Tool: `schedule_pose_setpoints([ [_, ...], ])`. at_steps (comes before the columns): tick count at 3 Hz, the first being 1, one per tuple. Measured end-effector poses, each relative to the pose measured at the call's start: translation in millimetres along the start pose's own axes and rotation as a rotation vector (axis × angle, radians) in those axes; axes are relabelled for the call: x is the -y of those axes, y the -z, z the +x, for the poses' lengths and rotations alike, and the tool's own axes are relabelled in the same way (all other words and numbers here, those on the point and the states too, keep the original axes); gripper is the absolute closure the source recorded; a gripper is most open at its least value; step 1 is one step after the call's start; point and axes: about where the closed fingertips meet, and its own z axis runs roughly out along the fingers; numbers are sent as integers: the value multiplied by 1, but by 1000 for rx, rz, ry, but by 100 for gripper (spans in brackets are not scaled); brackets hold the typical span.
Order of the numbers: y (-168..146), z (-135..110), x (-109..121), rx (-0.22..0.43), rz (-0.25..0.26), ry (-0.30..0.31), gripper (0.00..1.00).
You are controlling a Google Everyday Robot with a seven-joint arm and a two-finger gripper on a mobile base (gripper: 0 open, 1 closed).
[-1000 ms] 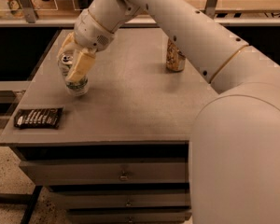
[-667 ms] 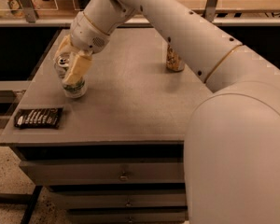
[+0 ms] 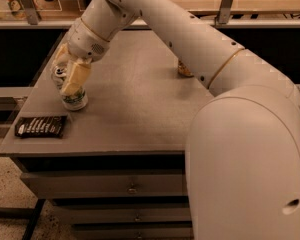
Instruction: Move 7up can near rxbar chocolate
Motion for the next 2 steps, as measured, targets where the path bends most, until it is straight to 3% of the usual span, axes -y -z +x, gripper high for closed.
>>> schedule_pose_setpoints([
  [2, -4, -4, -2, 11, -19, -8, 13],
])
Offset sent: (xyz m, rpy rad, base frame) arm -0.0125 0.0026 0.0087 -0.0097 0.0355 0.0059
